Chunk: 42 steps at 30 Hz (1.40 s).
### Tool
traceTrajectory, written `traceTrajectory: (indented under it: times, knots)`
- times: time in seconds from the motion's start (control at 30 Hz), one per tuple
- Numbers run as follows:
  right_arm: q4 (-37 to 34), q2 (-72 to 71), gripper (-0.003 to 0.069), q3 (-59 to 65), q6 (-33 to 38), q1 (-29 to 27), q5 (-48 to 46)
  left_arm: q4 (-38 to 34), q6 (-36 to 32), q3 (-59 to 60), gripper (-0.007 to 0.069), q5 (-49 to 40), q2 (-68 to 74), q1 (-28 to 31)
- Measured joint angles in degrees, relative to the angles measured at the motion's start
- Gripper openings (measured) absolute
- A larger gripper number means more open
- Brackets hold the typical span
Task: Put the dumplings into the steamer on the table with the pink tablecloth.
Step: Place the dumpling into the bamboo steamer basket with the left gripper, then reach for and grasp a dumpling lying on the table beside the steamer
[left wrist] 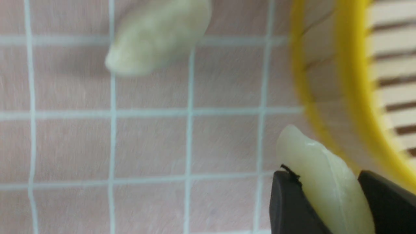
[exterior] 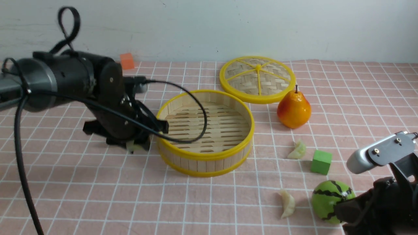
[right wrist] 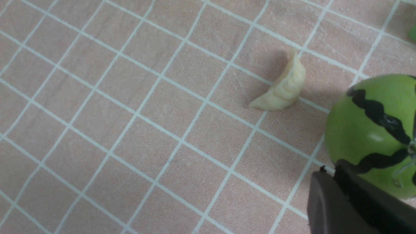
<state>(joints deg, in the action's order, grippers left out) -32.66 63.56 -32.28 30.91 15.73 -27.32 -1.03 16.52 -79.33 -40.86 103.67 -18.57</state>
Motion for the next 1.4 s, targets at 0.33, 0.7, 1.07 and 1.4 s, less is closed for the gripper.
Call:
traceTrajectory:
  times: [0.33, 0.7, 1.07, 1.4]
  knots:
    - [-0.2, 0.0, 0.005, 0.0, 0.0, 0.0, 0.6, -9.7, -20.9, -8.4, 0.0245, 20.9, 9.1, -5.8]
    - [-0.3, 0.0, 0.0054, 0.0, 0.1, 0.0, 0.6, -5.0, -21.4, -12.3, 0.0283, 24.5, 18.7, -6.8]
    - [-0.4, 0.0, 0.0056, 0.0, 0.1, 0.0, 0.6, -2.5, -21.3, -12.6, 0.0472, 22.9, 16.2, -6.8]
    - [2.4, 3.7, 0.0135, -11.0, -10.8, -0.5, -10.8, -1.5, -20.6, -12.6, 0.0269, 4.7, -10.7, -6.8]
